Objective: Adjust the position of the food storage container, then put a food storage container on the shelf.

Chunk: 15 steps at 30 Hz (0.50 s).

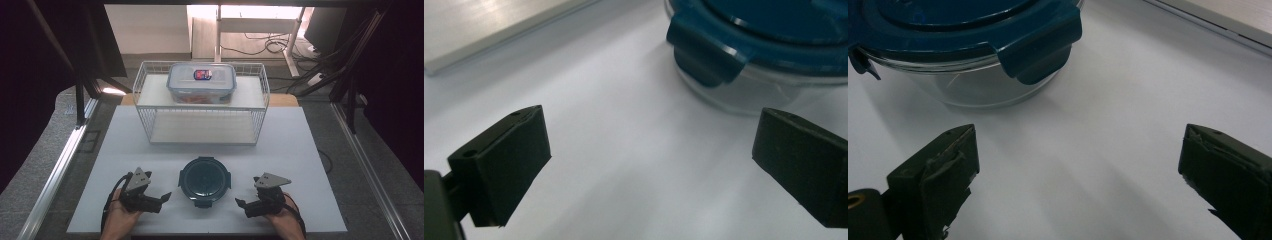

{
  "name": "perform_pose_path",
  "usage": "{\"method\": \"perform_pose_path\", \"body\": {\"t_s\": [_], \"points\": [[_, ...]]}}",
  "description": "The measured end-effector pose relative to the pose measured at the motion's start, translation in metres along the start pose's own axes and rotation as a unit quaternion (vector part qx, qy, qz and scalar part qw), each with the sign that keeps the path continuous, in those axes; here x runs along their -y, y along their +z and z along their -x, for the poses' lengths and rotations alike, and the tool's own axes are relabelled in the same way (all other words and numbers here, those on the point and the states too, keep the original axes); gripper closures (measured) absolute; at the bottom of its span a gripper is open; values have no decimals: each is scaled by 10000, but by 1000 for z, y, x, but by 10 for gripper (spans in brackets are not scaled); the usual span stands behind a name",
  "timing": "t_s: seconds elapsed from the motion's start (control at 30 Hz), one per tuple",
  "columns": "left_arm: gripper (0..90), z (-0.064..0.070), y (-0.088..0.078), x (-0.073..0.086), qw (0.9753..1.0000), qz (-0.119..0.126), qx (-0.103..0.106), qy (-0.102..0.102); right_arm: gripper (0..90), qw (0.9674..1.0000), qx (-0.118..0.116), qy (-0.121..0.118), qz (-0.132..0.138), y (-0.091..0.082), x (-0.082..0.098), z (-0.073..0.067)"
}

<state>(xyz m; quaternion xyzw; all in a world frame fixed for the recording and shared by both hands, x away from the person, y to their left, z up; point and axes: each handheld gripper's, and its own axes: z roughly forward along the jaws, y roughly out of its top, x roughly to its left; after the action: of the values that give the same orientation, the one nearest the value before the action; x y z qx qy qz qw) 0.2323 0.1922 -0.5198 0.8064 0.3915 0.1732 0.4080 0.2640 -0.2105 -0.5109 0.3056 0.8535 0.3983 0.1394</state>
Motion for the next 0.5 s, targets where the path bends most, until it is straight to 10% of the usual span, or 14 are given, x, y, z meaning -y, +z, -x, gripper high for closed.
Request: {"method": "perform_pose_path", "body": {"t_s": [0.5], "points": [[69, -8, -2, 0, 9996, 161, 125, -181, 0, 9992, 155, 302, 217, -7, -2, 9]]}}
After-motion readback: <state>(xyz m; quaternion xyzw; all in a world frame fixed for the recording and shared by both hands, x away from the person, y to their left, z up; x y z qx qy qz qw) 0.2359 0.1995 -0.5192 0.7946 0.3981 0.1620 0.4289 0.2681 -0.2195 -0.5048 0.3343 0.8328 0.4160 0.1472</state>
